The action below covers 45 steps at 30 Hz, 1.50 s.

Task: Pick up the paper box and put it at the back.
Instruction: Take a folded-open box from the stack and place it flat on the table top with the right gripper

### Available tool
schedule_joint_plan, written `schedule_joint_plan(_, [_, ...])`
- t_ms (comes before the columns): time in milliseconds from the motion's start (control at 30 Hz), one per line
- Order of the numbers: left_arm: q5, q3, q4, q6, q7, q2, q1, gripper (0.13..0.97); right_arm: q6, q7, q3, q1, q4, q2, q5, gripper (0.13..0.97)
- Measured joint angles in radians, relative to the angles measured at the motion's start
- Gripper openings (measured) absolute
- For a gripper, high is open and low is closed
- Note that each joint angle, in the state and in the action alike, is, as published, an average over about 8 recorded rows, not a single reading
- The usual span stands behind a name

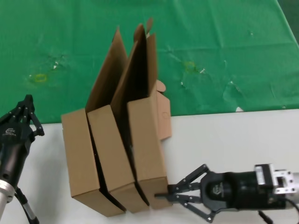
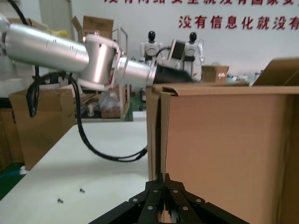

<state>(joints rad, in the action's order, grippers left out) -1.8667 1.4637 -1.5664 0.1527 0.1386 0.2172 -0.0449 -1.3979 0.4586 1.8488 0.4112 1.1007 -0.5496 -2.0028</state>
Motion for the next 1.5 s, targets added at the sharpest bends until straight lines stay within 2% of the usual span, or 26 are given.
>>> schedule_joint_plan(333, [0.0,0.0,0.0,0.0,0.0,0.0,0.0,0.144,-0.016,-0.053,-0.131,-0.059,0.161,-0.131,-0.104,0.149])
schedule_joint_plan(533, [0.0,0.0,0.0,0.0,0.0,0.0,0.0,0.144,0.021,-0.058,-0.172,0.031,0.139,-0.222,-0.067,0.149])
schedule_joint_plan(733, [0.0,0.0,0.0,0.0,0.0,0.0,0.0,0.144,0.101,-0.024,-0.081,0.275,-0.005,-0.278,0.143,0.149])
schedule_joint_plan(933, [0.0,0.0,0.0,0.0,0.0,0.0,0.0,0.144,0.238,-0.039,0.126,0.579,-0.169,-0.242,0.443,0.148])
schedule_joint_plan(1100, [0.0,0.0,0.0,0.0,0.0,0.0,0.0,0.144,0.329,-0.087,0.337,0.799,-0.343,-0.137,0.676,0.148])
schedule_joint_plan(1233, [0.0,0.0,0.0,0.0,0.0,0.0,0.0,0.144,0.377,-0.137,0.466,0.93,-0.5,-0.021,0.84,0.148])
schedule_joint_plan(1367, [0.0,0.0,0.0,0.0,0.0,0.0,0.0,0.144,0.433,-0.154,0.542,1.018,-0.669,0.101,0.955,0.148])
schedule_joint_plan(1500, [0.0,0.0,0.0,0.0,0.0,0.0,0.0,0.144,0.484,-0.145,0.576,1.069,-0.814,0.203,1.006,0.148])
